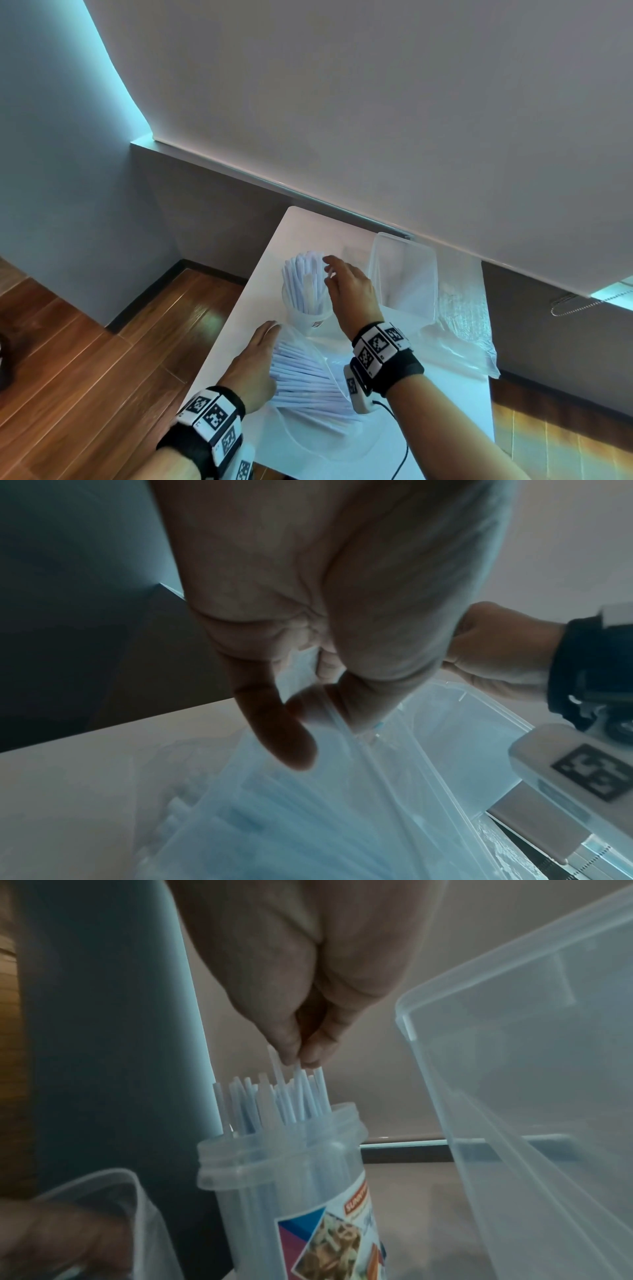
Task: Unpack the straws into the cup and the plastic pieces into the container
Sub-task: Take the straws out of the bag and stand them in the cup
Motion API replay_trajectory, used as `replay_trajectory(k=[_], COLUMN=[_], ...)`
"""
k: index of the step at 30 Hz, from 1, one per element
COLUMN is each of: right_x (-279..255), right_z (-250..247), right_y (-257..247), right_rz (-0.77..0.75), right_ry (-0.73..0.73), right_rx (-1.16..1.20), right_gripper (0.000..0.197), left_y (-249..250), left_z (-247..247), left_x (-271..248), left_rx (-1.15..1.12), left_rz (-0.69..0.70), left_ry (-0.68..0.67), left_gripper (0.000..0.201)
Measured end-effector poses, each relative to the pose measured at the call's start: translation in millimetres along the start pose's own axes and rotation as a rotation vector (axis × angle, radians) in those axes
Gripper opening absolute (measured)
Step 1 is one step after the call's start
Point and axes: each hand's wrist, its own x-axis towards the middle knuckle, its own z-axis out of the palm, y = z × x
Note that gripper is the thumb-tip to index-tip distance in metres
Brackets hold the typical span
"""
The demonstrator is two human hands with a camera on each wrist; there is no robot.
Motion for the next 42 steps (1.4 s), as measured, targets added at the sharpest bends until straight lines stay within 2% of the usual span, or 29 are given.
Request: replay_trajectory(k=[3,8,12,16,21,24,26,28,31,32,34,36,38,40,42], right_x=[0.8,3.5,13.1,20.7,40.4,44.0,39.8,29.7,-0.5,-16.3,-56.4,-98.8,-129.0,-139.0,-138.6], right_z=[11.0,12.0,17.0,17.1,2.7,-6.3,-12.6,-20.6,-30.9,-30.8,-25.0,-13.0,-3.7,-0.9,-9.5], right_y=[2.2,2.3,-4.7,-7.8,-9.3,-14.1,-15.8,-16.9,-20.8,-20.6,-17.3,-4.2,12.2,27.9,43.3], right_rz=[-0.078,-0.001,0.041,0.113,0.094,0.072,0.07,0.033,-0.196,-0.283,-0.343,-0.242,-0.053,0.113,0.166], right_ry=[-0.065,-0.129,-0.201,-0.246,-0.134,-0.202,-0.181,-0.059,0.111,0.091,-0.073,-0.304,-0.473,-0.564,-0.569], right_rx=[-0.112,-0.055,-0.131,-0.163,-0.167,-0.164,-0.169,-0.165,-0.116,-0.121,-0.208,-0.36,-0.494,-0.536,-0.536], right_gripper=[0.041,0.039,0.034,0.02,0.017,0.052,0.065,0.059,0.025,0.019,0.016,0.014,0.021,0.044,0.066], left_y=[0.8,0.2,0.9,0.8,2.3,2.0,2.0,2.2,3.1,2.9,2.0,0.2,-1.5,-2.2,-0.2], left_z=[0.2,0.9,1.3,-0.1,-2.9,-3.1,-3.4,-4.4,-6.0,-6.8,-7.8,-8.6,-8.1,-6.6,-4.7], left_x=[1.0,2.8,2.5,0.8,-1.8,-1.3,-0.7,-1.0,-2.3,-2.2,-2.6,-3.4,-4.1,-4.9,-5.8], left_rx=[0.009,0.022,0.026,0.025,0.018,0.032,0.032,0.021,-0.006,-0.006,0.014,0.007,0.013,0.035,0.056], left_rz=[0.007,0.004,-0.004,-0.006,-0.007,-0.005,-0.009,-0.018,-0.011,-0.004,0.032,0.081,0.114,0.121,0.12], left_ry=[0.001,0.003,0.006,0.009,0.01,0.008,0.01,0.007,0.021,0.031,0.052,0.054,0.054,0.056,0.064], left_gripper=[0.093,0.093,0.092,0.092,0.093,0.093,0.092,0.093,0.088,0.085,0.083,0.086,0.089,0.09,0.093])
